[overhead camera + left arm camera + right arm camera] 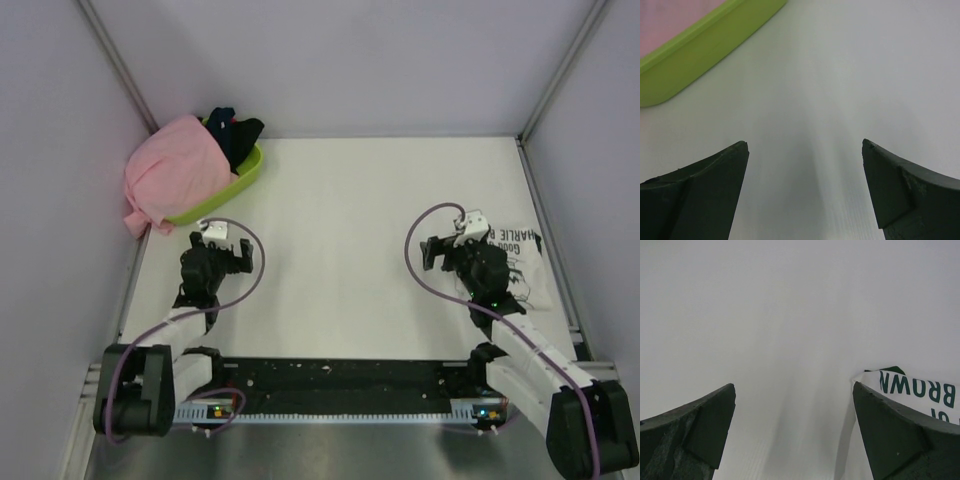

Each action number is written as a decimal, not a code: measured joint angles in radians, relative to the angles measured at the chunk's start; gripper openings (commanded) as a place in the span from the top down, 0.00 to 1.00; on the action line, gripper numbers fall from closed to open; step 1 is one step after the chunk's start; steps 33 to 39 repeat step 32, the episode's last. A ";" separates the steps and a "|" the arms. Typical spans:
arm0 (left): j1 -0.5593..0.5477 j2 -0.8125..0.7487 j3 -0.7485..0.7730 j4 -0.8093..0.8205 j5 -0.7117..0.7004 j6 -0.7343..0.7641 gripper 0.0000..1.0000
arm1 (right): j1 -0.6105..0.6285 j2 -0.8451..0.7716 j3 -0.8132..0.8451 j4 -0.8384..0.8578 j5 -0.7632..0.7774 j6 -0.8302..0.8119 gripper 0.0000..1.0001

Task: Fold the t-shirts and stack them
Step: Smooth out wrinkles on the folded tshirt

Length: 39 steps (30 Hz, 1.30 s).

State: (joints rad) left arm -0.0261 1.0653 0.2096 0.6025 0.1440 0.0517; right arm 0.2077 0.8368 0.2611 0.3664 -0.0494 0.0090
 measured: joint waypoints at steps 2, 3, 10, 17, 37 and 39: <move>0.000 0.013 0.006 0.005 -0.007 -0.011 0.01 | 0.000 0.000 -0.006 0.007 0.001 -0.010 0.01; 0.000 0.018 0.007 0.006 -0.010 -0.016 0.01 | 0.000 0.001 -0.007 0.010 0.001 -0.012 0.01; 0.000 0.024 0.011 0.008 -0.035 -0.031 0.01 | 0.000 0.027 -0.007 0.025 0.004 -0.026 0.01; 0.000 0.024 0.019 0.008 -0.053 -0.031 0.01 | 0.000 0.032 -0.007 0.031 0.008 -0.027 0.01; 0.000 0.033 0.024 0.008 -0.055 -0.031 0.01 | 0.000 0.050 -0.007 0.031 0.009 -0.027 0.01; 0.000 0.033 0.024 0.008 -0.055 -0.031 0.01 | 0.000 0.050 -0.007 0.031 0.009 -0.027 0.01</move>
